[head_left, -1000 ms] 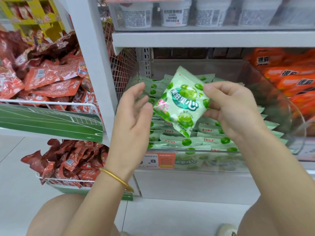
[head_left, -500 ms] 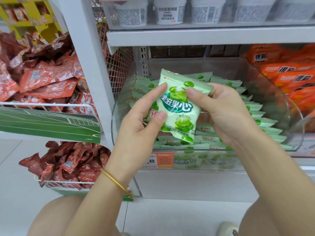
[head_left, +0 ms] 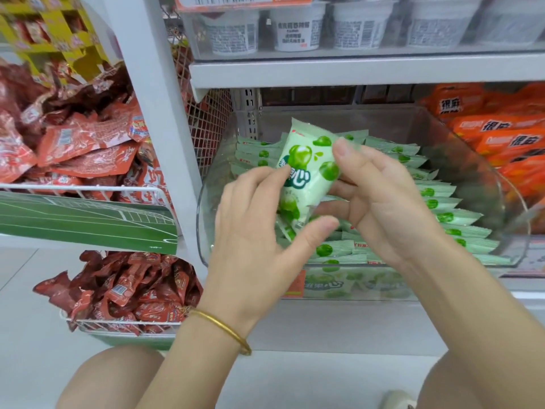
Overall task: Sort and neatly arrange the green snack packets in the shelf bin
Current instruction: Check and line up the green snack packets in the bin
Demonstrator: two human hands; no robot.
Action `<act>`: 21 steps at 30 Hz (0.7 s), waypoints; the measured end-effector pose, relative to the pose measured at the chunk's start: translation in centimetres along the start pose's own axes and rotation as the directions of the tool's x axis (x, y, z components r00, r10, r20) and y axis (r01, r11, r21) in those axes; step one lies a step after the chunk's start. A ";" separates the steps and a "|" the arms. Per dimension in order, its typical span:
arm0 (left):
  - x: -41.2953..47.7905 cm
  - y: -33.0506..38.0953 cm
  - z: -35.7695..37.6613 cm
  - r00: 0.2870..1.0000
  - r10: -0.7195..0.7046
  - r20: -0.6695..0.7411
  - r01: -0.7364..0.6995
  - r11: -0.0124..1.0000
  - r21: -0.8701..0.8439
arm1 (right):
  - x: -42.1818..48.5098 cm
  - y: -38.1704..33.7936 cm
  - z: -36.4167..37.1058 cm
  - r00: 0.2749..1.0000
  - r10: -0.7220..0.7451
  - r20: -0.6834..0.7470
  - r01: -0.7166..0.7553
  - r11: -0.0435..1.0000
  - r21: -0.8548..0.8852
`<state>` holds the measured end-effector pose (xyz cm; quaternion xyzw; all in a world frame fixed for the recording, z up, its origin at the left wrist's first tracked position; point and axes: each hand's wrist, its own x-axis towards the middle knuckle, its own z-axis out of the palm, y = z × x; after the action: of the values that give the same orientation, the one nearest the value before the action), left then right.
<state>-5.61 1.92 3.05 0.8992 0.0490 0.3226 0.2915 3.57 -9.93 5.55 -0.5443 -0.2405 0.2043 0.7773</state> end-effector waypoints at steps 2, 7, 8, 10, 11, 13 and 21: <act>0.0 0.0 0.0 1.000 -0.004 -0.029 0.003 0.999 -0.046 | -0.1 -0.1 0.1 0.998 -0.005 0.068 0.004 1.000 0.009; 0.0 0.7 -0.4 0.991 -0.113 -0.071 0.060 0.852 -0.521 | 0.1 0.0 -0.4 0.997 -0.042 -0.067 0.027 0.978 -0.209; 0.0 0.7 -0.4 0.991 -0.128 -0.043 0.080 0.810 -0.581 | 0.2 0.1 -0.6 0.994 -0.070 -0.081 0.047 0.964 -0.261; -0.1 0.7 -0.6 0.992 -0.124 0.020 0.105 0.733 -0.672 | 0.3 0.2 -0.8 0.995 -0.079 -0.054 0.063 0.966 -0.252; 0.0 0.5 -0.7 0.993 -0.109 0.045 0.109 0.699 -0.707 | 0.2 0.2 -0.8 0.997 -0.071 -0.035 0.062 0.975 -0.214; 0.1 0.2 -1.0 0.991 -0.101 0.090 0.134 0.649 -0.749 | 0.2 0.1 -0.7 0.997 -0.079 -0.020 0.075 0.985 -0.157; 0.1 -0.1 -0.8 0.990 -0.042 0.132 0.115 0.778 -0.618 | 0.2 0.3 -0.5 0.985 -0.152 -0.083 0.136 0.976 -0.169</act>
<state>-6.02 2.43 3.58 0.7658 -0.0392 0.2580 0.5878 4.01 -10.06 5.15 -0.5964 -0.2576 0.1008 0.7535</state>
